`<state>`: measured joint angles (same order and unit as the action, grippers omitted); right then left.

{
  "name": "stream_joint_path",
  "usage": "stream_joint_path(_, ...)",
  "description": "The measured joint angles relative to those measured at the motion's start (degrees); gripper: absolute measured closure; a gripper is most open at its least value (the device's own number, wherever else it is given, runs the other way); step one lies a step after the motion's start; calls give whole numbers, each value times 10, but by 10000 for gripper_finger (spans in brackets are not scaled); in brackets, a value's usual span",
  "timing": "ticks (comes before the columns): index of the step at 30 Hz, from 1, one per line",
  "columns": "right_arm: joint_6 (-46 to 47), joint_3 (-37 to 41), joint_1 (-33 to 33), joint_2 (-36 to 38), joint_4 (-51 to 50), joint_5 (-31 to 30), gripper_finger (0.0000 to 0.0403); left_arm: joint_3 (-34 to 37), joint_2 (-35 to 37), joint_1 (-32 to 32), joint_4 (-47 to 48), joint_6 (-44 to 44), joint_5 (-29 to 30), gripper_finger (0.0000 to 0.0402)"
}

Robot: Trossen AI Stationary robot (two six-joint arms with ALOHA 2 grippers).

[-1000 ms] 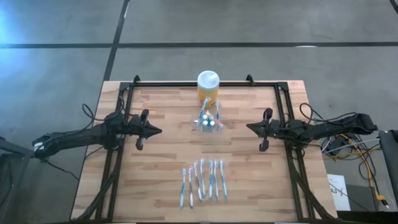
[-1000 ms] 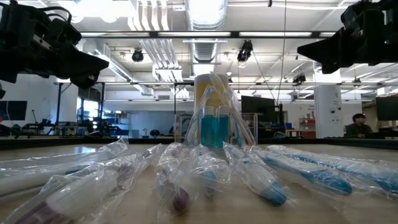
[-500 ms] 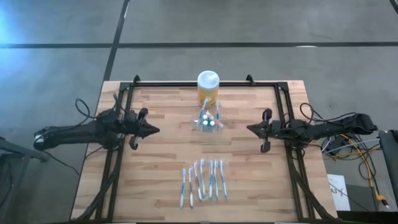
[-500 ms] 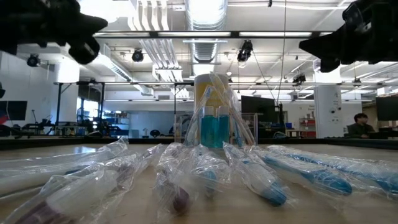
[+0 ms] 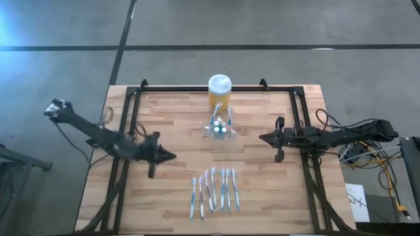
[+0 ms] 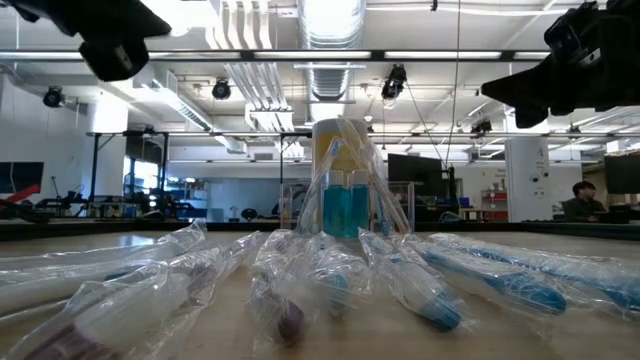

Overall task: Pick & Place toothbrushing station
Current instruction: Put the blue toothbrush into the transparent organizer

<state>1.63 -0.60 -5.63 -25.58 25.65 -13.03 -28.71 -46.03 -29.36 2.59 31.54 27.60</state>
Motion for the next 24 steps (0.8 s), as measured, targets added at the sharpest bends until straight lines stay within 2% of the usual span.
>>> stream_joint_path(3, -1, 0, 0, 0, 3, -11, 394, -24, -77, -57, 10, 50, 81, 387)
stream_joint_path(5, -2, 0, 0, 0, 3, -21, 394, -56, -127, -78, 7, 116, 123, 372)
stream_joint_path(8, -16, -1, 0, 0, 5, -21, 394, -113, -213, -85, 56, 226, 132, 348)
stream_joint_path(17, -59, -1, 0, 0, -3, -22, 394, -343, -452, -67, 356, 461, -2, 269)
stream_joint_path(24, -95, -1, 0, 0, -6, -40, 394, -494, -595, -46, 461, 573, -132, 231)
